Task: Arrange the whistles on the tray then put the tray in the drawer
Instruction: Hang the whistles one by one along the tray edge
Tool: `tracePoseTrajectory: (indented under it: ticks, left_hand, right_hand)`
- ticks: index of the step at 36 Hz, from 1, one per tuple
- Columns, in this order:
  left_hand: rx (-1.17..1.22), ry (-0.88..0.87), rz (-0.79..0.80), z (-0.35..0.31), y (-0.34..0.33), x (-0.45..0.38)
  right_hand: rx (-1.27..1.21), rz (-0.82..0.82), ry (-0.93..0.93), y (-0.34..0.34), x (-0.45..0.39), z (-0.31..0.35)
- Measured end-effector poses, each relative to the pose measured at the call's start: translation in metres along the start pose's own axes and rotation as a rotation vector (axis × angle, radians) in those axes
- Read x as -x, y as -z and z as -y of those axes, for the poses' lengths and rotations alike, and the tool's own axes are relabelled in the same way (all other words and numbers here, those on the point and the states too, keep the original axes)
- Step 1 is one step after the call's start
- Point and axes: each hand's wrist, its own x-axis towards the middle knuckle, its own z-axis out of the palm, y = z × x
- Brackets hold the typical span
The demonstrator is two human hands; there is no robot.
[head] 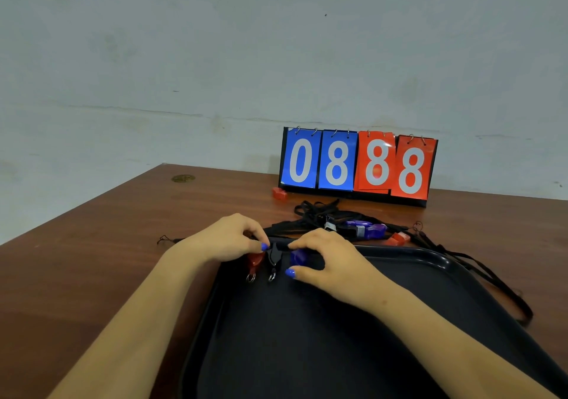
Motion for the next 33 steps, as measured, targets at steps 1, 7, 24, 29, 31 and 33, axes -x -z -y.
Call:
tracePoseTrajectory:
  ticks: [1, 7, 24, 29, 31, 33]
  left_hand:
    - [-0.003, 0.002, -0.002, 0.000, 0.000, 0.000]
    - [-0.001, 0.006, -0.001, 0.001, 0.000, -0.001]
    - [-0.014, 0.032, -0.079, 0.003, -0.001, -0.002]
    - [-0.023, 0.025, -0.098, 0.003, -0.003, -0.001]
    - [-0.017, 0.025, -0.096, 0.003, -0.003, -0.001]
    - [-0.010, 0.023, -0.092, 0.003, -0.003, -0.002]
  right_hand:
    - [-0.002, -0.003, 0.010, 0.000, 0.001, 0.001]
    - [0.027, 0.017, 0.106, -0.002, 0.004, 0.011]
    - [0.121, 0.069, 0.137, -0.002, 0.005, 0.014]
    - [0.101, 0.058, 0.152, -0.004, 0.003, 0.015]
    - [0.102, 0.078, 0.144, -0.003, 0.004, 0.016]
    - [0.109, 0.086, 0.144, -0.003, 0.004, 0.017]
